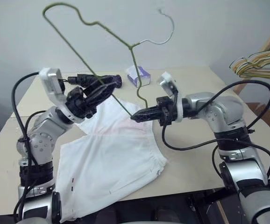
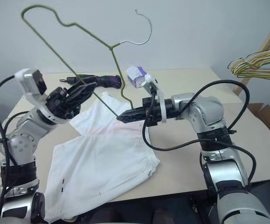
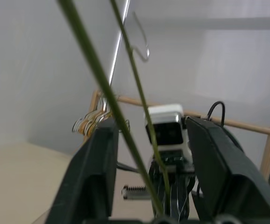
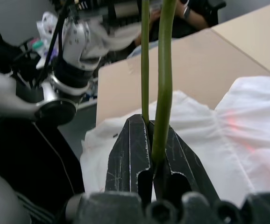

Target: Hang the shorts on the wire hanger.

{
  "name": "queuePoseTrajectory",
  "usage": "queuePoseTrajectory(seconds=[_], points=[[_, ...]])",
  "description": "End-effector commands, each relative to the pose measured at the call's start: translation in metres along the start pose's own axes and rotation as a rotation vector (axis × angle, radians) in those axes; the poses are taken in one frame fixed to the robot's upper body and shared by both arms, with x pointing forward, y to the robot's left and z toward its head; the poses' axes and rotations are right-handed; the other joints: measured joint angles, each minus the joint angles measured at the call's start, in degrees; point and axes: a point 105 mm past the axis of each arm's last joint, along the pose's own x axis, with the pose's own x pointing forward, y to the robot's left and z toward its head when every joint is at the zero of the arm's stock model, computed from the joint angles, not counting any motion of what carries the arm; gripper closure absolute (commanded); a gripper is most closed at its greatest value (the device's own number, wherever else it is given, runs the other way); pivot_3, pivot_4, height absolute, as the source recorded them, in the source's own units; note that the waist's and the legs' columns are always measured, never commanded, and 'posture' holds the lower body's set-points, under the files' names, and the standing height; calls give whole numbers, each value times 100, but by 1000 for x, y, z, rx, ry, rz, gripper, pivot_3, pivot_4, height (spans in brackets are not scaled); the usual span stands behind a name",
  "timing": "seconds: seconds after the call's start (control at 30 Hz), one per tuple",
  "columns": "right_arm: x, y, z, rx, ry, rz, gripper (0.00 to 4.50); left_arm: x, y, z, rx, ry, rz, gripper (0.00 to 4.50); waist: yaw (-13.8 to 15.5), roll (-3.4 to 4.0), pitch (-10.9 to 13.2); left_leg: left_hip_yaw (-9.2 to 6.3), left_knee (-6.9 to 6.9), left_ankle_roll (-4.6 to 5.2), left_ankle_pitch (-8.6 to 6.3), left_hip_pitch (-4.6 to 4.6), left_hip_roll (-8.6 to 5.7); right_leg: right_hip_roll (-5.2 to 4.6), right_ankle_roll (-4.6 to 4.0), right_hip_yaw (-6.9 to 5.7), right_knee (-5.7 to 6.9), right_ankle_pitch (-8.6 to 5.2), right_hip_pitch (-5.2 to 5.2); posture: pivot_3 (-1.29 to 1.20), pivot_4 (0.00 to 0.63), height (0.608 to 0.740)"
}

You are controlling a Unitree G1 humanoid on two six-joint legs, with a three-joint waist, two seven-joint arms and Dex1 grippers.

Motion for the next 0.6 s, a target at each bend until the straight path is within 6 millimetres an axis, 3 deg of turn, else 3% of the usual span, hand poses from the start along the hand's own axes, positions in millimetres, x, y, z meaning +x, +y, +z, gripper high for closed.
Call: queuePoseTrajectory(seconds=[0.03, 0.1, 0.3, 0.47, 0.6], points=[[-22, 5, 28, -12, -121, -53, 4500, -5, 11, -5, 13, 52, 92, 777, 2, 0, 0, 0, 0, 0, 0, -1, 0, 0, 0, 0, 0, 0, 0, 40, 0, 740], [-39, 6, 23, 24, -117, -110, 4500, -13, 15, -12, 54, 108, 145, 91, 10, 1, 0, 0, 0, 0, 0, -2, 0, 0, 0, 0, -2, 0, 0, 37, 0, 740], [-92, 24, -18, 306, -33, -200, 4500, -45, 28, -39, 232, 406, 295, 41, 80, 0, 1, 0, -8, 7, -6, -4, 0, -5, -1, 1, -17, -1, -3, 38, 0, 740], [-123, 37, -87, 533, 62, -377, 4500, -57, 3, -53, 281, 546, 175, 41, 131, 0, 2, -1, -13, 6, -12, -4, 6, -6, -4, 5, -20, -3, -12, 29, 0, 740], [-133, 65, -130, 750, 131, -317, 4500, -61, -5, -60, 285, 609, 128, 41, 144, 20, 13, -6, -9, 9, -13, -3, 2, -10, -2, 9, -19, -6, -10, 16, 0, 740]])
